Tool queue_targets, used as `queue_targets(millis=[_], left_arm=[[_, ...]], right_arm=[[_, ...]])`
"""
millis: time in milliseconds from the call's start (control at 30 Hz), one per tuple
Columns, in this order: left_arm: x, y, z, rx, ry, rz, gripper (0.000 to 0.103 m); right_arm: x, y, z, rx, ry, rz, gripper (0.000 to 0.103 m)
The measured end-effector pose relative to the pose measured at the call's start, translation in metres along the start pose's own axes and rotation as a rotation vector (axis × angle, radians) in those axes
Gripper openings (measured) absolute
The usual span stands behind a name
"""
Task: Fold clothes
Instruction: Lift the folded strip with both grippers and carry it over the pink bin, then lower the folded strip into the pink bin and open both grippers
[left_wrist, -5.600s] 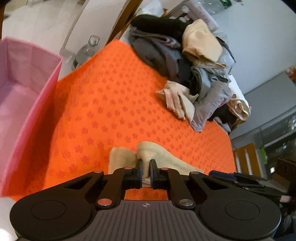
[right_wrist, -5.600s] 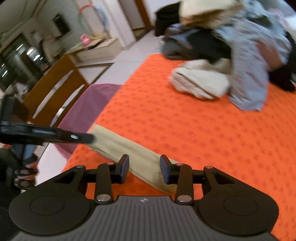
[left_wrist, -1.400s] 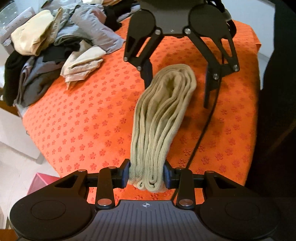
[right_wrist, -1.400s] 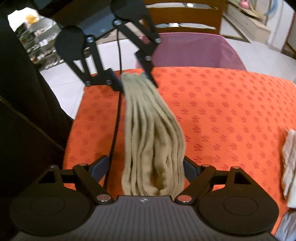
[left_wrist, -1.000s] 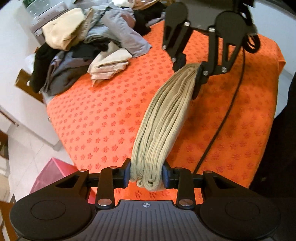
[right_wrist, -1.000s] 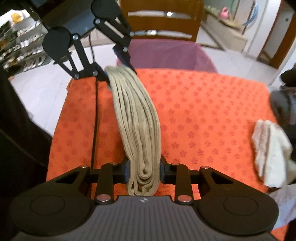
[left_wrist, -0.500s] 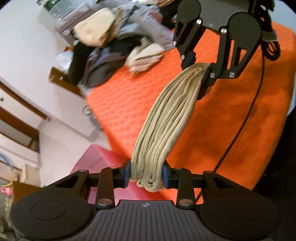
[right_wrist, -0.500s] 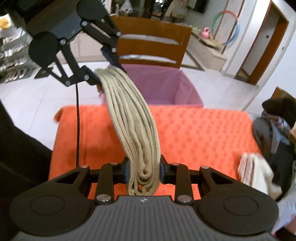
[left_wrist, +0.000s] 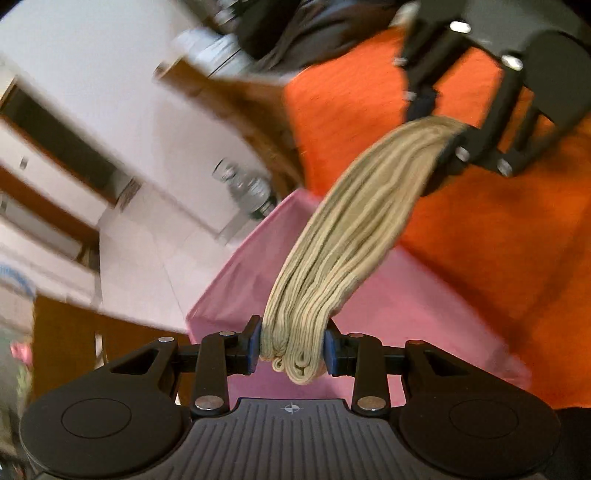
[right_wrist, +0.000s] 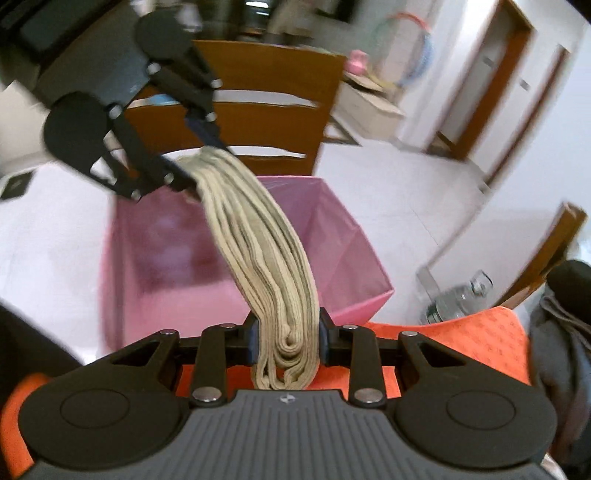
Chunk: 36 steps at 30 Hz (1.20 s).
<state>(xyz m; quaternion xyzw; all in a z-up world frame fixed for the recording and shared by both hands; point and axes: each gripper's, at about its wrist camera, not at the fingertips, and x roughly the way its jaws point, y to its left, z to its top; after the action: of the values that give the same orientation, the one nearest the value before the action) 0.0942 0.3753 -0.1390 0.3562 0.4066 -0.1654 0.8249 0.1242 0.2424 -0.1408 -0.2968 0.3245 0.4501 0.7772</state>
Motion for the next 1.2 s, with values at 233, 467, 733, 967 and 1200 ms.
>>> queue_targets(millis=[233, 467, 733, 967, 1200], left_arm=[[0.086, 0.052, -0.03, -0.239, 0.109, 0.012, 0.036], [0.158, 0.082, -0.054, -0.576, 0.197, 0.035, 0.036], [0.236, 0.069, -0.064, -0.686, 0.207, 0.032, 0.035], [0.3, 0.069, -0.078, -0.753, 0.229, 0.039, 0.035], [0.342, 0.06, -0.085, -0.791, 0.242, 0.025, 0.035]], right_arm=[[0.118, 0.007, 0.053, 0.284, 0.107, -0.182, 0.034], [0.209, -0.003, 0.045, 0.588, 0.149, -0.27, 0.034], [0.288, -0.012, 0.01, 0.852, 0.155, -0.376, 0.035], [0.368, -0.029, -0.02, 0.864, 0.158, -0.402, 0.036], [0.427, -0.034, -0.048, 0.815, 0.196, -0.416, 0.036]])
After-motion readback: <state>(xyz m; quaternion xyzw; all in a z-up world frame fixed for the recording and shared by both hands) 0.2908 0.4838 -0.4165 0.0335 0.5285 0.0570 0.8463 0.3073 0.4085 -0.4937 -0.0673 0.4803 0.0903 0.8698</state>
